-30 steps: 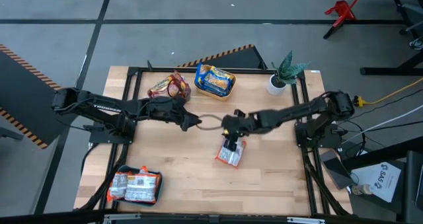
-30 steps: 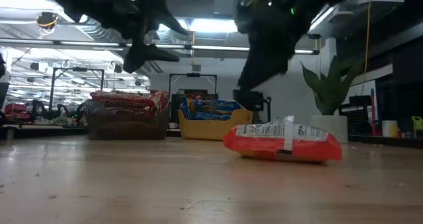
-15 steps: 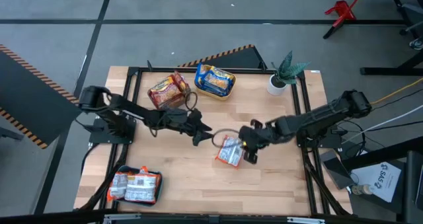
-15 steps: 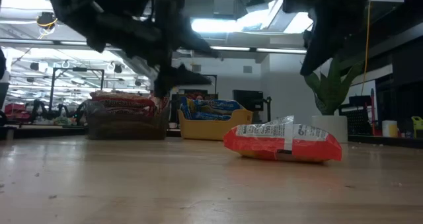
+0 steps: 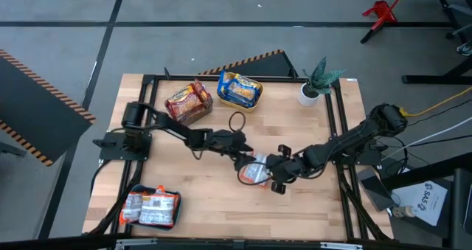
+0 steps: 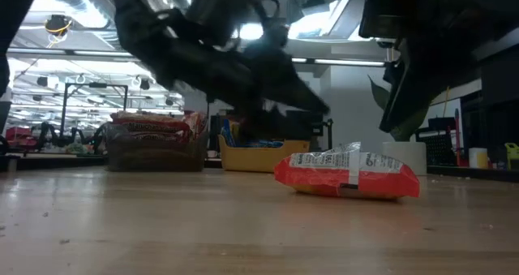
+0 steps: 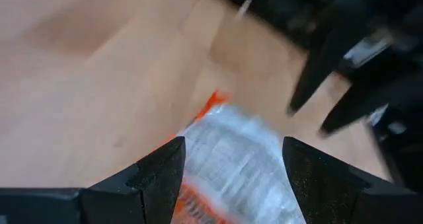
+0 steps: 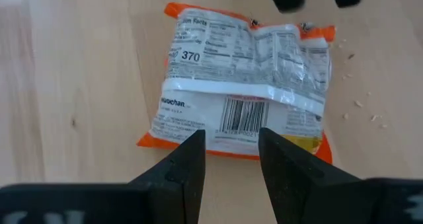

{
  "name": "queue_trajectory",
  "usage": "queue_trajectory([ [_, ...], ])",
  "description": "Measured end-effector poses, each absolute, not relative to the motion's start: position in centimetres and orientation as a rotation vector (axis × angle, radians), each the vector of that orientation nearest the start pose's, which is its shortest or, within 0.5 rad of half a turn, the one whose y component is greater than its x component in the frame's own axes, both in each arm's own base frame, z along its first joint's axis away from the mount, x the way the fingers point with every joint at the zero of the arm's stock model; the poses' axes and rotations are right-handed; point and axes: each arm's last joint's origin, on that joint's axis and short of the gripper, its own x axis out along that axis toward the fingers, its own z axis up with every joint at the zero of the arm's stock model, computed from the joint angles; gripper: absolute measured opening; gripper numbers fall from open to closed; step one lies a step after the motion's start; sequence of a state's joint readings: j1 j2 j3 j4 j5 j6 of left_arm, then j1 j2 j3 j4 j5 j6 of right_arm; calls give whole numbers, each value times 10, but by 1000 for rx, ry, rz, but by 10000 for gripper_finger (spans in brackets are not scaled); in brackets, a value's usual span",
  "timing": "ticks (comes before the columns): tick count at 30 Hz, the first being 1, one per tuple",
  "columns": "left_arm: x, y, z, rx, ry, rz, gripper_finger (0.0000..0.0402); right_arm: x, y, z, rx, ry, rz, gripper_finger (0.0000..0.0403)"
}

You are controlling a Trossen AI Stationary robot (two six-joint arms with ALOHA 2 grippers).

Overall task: Sort Maruchan noodles
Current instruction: Put the orange noodle pack into the blue bin

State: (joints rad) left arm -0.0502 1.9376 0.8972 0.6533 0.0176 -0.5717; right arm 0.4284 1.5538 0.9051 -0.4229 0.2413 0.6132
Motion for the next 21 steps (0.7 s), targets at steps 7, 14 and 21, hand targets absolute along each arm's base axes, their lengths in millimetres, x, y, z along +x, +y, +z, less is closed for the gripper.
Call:
queue_trajectory([
  [7, 393, -23, 108, -559, 531, 33, 247, 262, 119, 180, 265, 1040, -237, 129],
  [14, 391, -20, 101, -552, 612, 86, 247, 263, 120, 181, 510, 1026, -339, 168],
  [21, 389, -20, 99, -546, 648, 99, 247, 264, 118, 182, 808, 896, -568, 264],
])
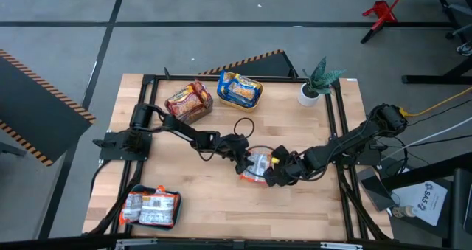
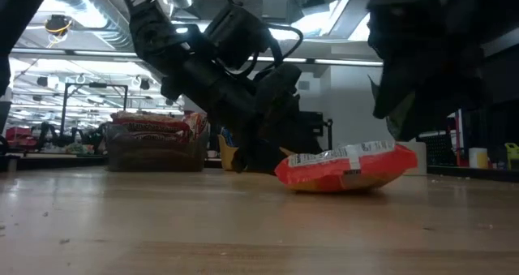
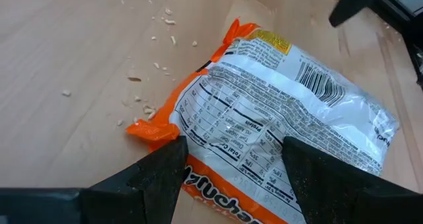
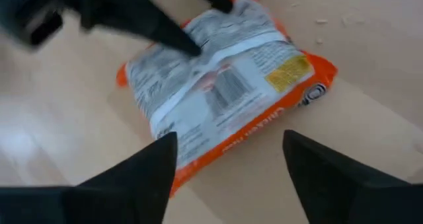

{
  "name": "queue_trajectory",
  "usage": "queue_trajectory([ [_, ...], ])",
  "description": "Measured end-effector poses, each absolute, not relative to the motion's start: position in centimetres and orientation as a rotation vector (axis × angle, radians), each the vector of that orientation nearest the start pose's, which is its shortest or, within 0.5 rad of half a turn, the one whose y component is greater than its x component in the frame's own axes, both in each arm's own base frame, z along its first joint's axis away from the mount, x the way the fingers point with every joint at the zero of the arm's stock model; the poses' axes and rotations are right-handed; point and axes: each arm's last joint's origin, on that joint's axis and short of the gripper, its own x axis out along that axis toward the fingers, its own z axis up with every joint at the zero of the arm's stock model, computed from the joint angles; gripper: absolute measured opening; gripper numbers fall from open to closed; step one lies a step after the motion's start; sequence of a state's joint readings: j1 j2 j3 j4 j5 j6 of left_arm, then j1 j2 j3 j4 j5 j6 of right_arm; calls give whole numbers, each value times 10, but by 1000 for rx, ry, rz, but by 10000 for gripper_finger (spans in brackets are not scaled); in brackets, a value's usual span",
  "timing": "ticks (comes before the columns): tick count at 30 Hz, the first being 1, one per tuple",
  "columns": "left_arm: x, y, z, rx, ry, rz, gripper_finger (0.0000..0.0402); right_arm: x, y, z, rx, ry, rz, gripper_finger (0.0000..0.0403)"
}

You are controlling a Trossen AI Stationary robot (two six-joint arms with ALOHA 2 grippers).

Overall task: Sort Maruchan noodles
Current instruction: Put the orange noodle pack into the blue bin

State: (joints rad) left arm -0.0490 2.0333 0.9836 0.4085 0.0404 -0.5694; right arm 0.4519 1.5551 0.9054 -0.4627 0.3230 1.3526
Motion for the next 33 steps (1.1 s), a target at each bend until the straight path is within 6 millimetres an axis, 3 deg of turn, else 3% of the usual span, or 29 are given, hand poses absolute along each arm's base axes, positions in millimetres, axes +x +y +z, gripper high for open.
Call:
queue_trajectory([
  [9, 386, -22, 97, -537, 691, 108, 247, 275, 122, 161, 1050, 852, -718, 285],
  [19, 383, -26, 94, -510, 724, 92, 247, 299, 126, 138, 1162, 782, -671, 272],
  [23, 384, -24, 95, -528, 725, 65, 247, 298, 126, 137, 1174, 778, -687, 226],
  [33, 381, -6, 114, -621, 715, 42, 247, 299, 126, 139, 1161, 752, -681, 49],
])
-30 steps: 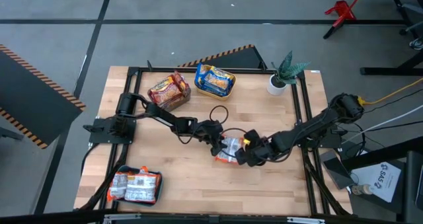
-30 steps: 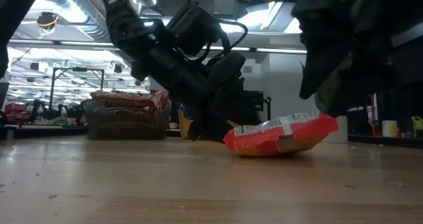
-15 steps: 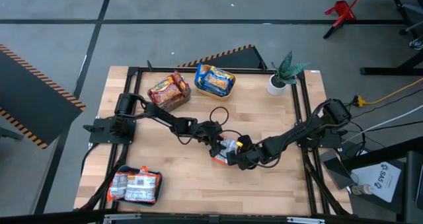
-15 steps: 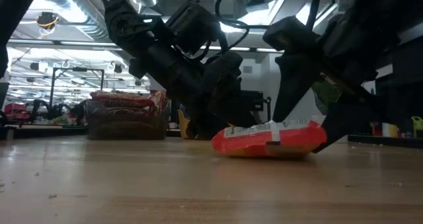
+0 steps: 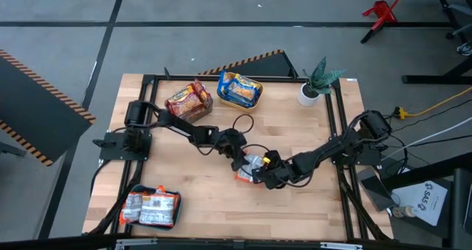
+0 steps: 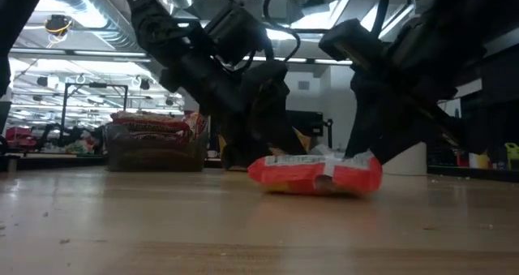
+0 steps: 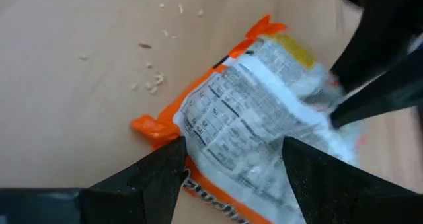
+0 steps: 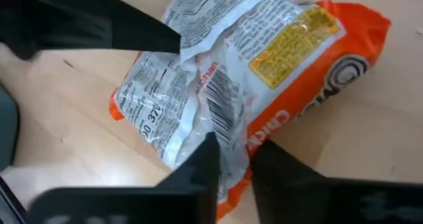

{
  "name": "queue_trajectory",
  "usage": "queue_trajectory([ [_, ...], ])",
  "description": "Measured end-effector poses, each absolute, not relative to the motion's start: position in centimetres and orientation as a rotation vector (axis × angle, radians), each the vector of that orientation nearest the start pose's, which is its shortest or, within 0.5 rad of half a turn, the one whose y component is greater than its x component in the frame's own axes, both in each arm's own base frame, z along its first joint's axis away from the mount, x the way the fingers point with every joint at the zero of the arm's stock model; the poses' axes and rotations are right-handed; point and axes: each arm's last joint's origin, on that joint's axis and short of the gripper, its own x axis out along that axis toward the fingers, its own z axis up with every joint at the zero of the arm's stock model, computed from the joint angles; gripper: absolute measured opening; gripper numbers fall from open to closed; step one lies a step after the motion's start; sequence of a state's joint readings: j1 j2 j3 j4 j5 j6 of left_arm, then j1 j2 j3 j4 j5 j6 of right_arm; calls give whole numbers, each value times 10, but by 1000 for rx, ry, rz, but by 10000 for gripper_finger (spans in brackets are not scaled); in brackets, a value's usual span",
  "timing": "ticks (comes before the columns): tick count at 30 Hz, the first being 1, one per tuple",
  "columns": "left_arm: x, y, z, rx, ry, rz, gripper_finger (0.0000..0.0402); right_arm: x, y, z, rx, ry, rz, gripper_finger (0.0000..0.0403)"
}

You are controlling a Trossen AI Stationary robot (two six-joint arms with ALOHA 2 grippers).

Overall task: Sort Maruchan noodles
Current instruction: Put the orange noodle pack into the blue bin

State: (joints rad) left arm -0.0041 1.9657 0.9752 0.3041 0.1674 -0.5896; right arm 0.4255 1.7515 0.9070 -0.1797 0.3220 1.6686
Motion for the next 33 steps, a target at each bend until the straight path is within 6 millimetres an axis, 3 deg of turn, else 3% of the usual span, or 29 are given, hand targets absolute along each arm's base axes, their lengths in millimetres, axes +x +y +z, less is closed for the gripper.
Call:
queue_trajectory([
  [4, 378, 8, 125, -732, 721, -7, 247, 300, 125, 138, 1134, 758, -668, 8],
  [10, 368, 31, 174, -803, 622, -95, 247, 299, 124, 139, 1035, 765, -645, 4],
  [15, 348, 51, 217, -773, 544, -64, 247, 303, 124, 150, 765, 818, -615, 2],
  [19, 338, 63, 238, -793, 485, -118, 247, 311, 125, 170, 361, 840, -541, 1],
  [22, 334, 68, 244, -830, 481, -161, 247, 318, 126, 187, 82, 860, -468, 1],
  [25, 331, 73, 244, -872, 502, -214, 247, 322, 121, 201, -90, 889, -469, 1],
  [33, 319, 99, 247, -819, 497, -441, 247, 324, 111, 220, -325, 950, -500, 0],
])
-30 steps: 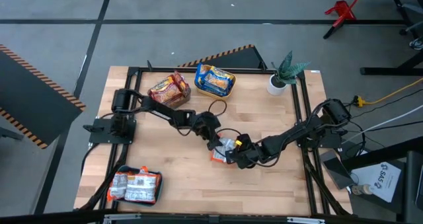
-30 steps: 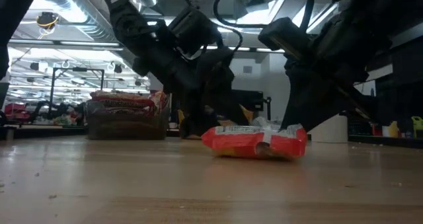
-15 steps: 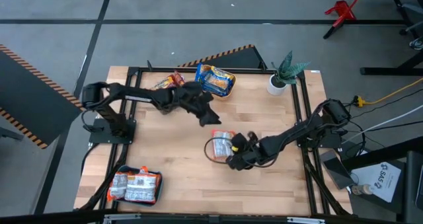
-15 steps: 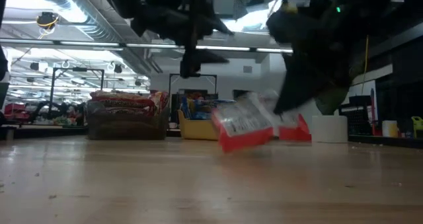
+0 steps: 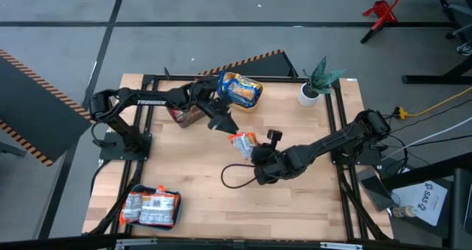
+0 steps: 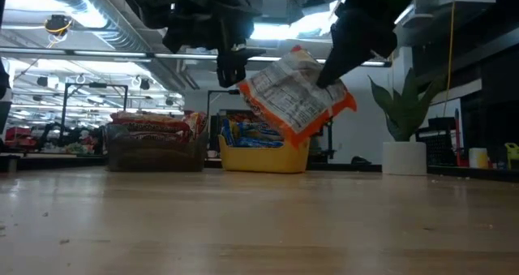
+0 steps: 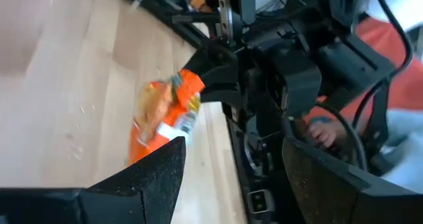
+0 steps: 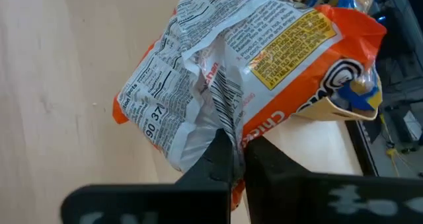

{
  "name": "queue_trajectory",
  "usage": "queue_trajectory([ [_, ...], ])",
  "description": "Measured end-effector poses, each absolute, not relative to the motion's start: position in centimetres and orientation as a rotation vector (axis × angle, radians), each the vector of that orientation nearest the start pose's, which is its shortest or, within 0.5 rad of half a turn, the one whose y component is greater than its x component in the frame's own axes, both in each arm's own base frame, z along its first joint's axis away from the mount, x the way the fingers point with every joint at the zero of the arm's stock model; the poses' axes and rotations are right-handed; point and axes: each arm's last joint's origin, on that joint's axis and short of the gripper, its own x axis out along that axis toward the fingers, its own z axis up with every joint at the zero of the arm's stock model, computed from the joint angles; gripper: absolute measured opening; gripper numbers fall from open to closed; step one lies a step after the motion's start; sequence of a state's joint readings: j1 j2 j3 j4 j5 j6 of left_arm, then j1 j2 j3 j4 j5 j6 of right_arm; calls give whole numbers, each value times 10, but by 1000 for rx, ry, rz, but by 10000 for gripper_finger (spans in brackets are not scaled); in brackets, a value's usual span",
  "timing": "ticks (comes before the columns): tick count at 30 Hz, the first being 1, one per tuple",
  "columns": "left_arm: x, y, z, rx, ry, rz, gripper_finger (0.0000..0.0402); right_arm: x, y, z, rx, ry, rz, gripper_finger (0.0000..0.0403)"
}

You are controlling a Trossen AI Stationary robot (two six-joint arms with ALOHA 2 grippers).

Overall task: Sort Maruchan noodles
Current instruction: Put the orange noodle pack into the blue bin

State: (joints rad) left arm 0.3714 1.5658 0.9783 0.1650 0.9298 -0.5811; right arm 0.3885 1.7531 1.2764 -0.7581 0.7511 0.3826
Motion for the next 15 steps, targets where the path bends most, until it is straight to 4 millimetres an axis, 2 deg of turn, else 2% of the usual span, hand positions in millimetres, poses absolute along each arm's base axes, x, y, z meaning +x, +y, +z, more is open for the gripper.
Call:
queue_trajectory([
  [3, 319, 100, 247, -705, 465, -450, 247, 327, 111, 225, -358, 951, -478, 0],
  [6, 320, 104, 246, -672, 448, -365, 247, 327, 111, 226, -411, 962, -455, 0],
  [10, 314, 119, 246, -803, 454, -305, 247, 327, 110, 227, -591, 986, -426, 0],
  [15, 305, 134, 247, -1009, 489, -340, 247, 327, 108, 234, -874, 1009, -444, 0],
])
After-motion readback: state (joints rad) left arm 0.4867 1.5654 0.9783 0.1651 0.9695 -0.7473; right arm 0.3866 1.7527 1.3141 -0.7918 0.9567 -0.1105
